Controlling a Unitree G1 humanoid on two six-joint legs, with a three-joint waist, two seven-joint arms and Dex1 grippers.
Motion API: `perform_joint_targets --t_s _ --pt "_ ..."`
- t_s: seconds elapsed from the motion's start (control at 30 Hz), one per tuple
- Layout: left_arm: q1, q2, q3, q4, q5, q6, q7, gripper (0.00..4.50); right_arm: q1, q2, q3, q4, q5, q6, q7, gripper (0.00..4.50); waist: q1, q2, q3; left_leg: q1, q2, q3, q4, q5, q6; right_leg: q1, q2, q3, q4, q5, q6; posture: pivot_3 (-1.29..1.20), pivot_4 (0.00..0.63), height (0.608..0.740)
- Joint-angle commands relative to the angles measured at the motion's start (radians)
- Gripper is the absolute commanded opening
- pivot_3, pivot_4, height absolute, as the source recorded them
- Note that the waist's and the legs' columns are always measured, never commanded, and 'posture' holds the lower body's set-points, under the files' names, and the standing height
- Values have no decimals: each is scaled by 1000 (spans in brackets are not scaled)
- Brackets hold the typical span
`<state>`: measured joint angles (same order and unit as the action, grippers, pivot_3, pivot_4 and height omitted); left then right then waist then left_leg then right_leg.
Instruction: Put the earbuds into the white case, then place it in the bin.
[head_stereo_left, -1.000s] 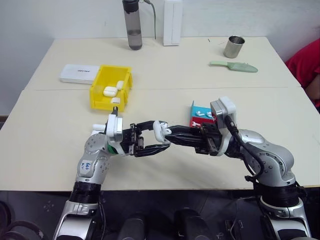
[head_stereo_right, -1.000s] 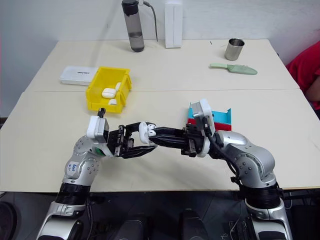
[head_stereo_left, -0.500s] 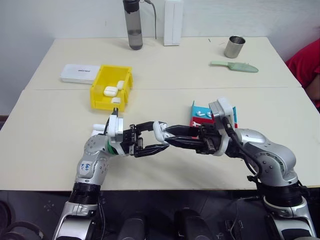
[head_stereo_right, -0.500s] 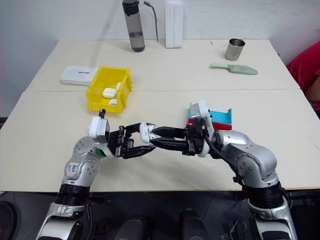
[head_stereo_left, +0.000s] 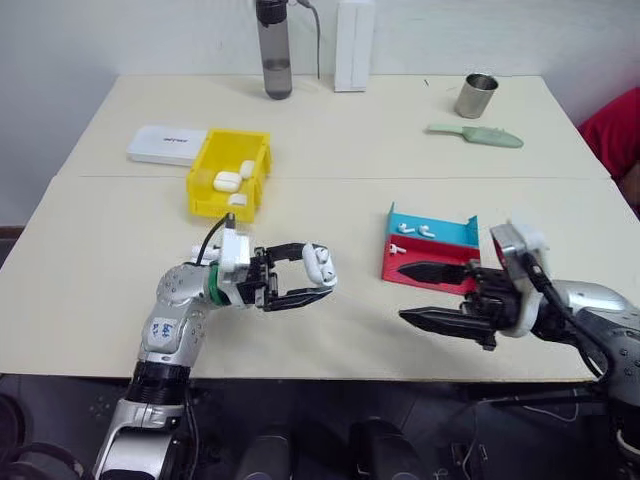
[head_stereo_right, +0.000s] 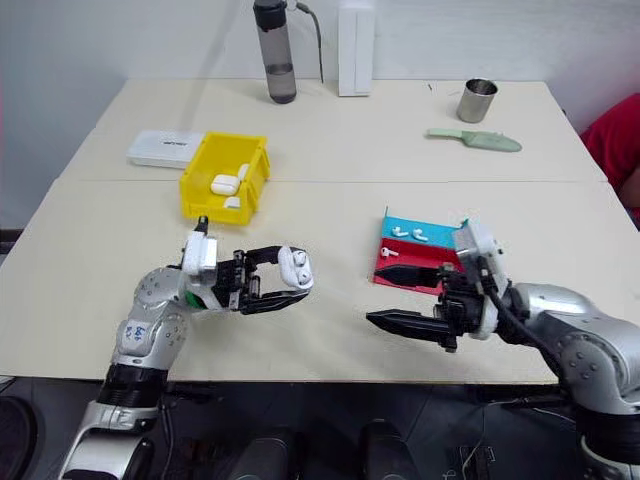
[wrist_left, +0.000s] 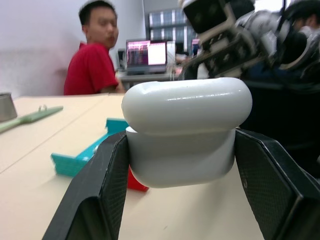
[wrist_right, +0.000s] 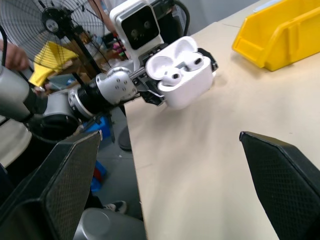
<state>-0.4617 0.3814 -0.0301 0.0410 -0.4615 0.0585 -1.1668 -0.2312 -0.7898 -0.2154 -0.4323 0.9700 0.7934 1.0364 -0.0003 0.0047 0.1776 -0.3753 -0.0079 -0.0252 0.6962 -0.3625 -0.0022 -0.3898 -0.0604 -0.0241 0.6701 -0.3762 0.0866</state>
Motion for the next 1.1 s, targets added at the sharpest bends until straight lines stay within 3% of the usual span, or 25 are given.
perform_joint_targets --t_s 0.03,0.2,0.37,0.4,0.53,0.73,1.0,1.1 --pt "-65 40 -62 -46 94 64 60 2814 -60 -5 47 -42 -80 -75 -3 3574 -1 0 0 0 0 0 0 0 0 0 0 0 0 0 0 0 150 740" --pt "-125 103 -185 -103 178 163 31 2814 -196 49 194 -85 -131 -48 -66 1885 -2 0 0 0 0 1 -1 0 0 -2 0 1 2 0 0 0 150 740" --pt "-154 116 -232 -117 209 175 15 2814 -314 121 318 -62 -205 -22 -134 166 -1 0 0 0 0 1 -2 0 0 -3 0 2 2 0 0 0 150 740" --pt "-156 112 -233 -119 209 178 19 2814 -322 124 332 -57 -218 -21 -136 27 1 0 0 0 0 0 -1 0 0 -3 0 1 2 0 0 0 150 740" --pt "-156 104 -231 -132 211 186 27 2814 -346 110 433 -13 -337 -46 -119 27 1 0 0 0 0 0 -1 0 0 -2 0 1 0 0 0 0 150 740" --pt "-133 104 -206 -162 195 185 38 2814 -298 71 421 18 -375 -60 -86 27 -1 0 0 0 0 0 -1 0 0 -2 0 1 1 0 0 0 150 740" --pt "-89 112 -167 -200 147 202 38 2814 -127 -3 280 67 -365 -151 -27 27 2 -1 1 -1 0 0 -1 0 0 -2 0 1 1 0 0 0 150 740" --pt "-61 106 -73 -225 72 264 97 2814 5 48 93 38 -248 -208 -16 27 1 -1 1 -1 0 0 -1 0 0 -2 0 1 2 0 0 0 150 740"
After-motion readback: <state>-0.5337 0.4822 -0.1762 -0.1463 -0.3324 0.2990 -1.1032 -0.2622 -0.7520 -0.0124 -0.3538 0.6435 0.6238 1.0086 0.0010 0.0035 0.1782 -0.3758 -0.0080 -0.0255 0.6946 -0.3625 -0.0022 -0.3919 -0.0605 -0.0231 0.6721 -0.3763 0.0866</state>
